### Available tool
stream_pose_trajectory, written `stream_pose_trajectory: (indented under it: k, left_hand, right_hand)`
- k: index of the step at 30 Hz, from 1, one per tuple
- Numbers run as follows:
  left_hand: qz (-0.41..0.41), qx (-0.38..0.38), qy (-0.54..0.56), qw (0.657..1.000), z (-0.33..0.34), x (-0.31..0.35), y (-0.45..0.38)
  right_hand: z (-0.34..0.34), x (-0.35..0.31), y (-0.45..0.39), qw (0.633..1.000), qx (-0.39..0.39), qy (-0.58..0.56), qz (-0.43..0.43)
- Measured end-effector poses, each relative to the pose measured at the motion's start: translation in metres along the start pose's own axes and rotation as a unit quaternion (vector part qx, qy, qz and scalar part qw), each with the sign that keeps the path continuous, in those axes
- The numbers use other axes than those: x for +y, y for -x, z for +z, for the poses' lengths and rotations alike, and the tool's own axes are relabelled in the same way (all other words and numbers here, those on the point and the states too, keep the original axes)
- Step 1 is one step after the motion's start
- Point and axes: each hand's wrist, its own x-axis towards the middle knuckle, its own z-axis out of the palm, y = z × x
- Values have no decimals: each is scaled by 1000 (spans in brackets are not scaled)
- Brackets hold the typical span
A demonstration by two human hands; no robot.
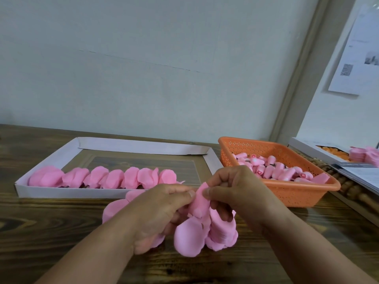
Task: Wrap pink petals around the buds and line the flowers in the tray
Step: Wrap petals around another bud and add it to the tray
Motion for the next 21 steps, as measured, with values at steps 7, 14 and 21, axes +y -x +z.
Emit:
stream_pose_trajectory:
  k: [7,14,21]
  left_hand:
    - [-22,-52,77,995,1,2,-3]
    - [-16,-56,168,984,4,-6,-8]
    - [76,-22,21,997,15,-11,-1]
  right_hand:
    - [-1,-5,2,999,9,33,-12]
    - [-1,-4,0,1000,25,11,-9]
    - [-3,-4,-1,999,34,-7,0]
